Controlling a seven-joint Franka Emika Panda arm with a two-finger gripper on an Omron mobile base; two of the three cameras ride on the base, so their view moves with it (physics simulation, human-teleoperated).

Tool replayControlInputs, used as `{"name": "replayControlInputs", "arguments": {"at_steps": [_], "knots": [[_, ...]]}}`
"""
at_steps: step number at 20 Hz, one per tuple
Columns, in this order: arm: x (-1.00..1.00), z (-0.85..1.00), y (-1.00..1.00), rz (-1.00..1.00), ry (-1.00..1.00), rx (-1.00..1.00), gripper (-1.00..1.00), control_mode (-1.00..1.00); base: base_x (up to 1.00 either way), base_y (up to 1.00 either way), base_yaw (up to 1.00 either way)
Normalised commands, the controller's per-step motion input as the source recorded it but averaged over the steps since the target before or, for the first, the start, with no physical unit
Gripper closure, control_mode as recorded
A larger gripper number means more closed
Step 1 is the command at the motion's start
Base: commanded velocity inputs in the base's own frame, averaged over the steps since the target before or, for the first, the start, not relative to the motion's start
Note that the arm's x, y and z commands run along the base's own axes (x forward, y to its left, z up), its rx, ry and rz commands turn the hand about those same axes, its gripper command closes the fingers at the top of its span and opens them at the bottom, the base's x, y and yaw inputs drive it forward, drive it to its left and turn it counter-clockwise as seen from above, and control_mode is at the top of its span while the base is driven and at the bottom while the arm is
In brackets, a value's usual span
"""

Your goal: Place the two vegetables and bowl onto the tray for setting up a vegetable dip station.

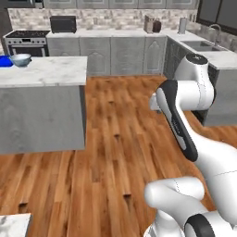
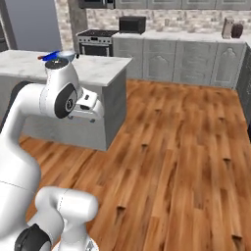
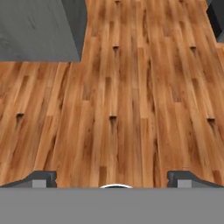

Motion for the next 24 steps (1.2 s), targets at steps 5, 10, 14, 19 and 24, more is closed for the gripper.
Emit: {"name": "replayControlInputs", "arguments": {"at_steps": [5,10,14,19,24], "knots": [[0.0,0.0,0.0,0.0,0.0,0.0,-1.0,1.0,0.96,-0.5,0.01],[0.0,0.0,0.0,0.0,0.0,0.0,-1.0,1.0,0.89,-0.4,0.0],[0.0,0.0,0.0,0.0,0.0,0.0,-1.0,1.0,0.98,-0.35,0.0],[0.0,0.0,0.0,0.0,0.0,0.0,-1.0,1.0,0.96,-0.33,0.0],[0.0,0.0,0.0,0.0,0.0,0.0,-1.0,1.0,0.98,-0.33,0.0]]}}
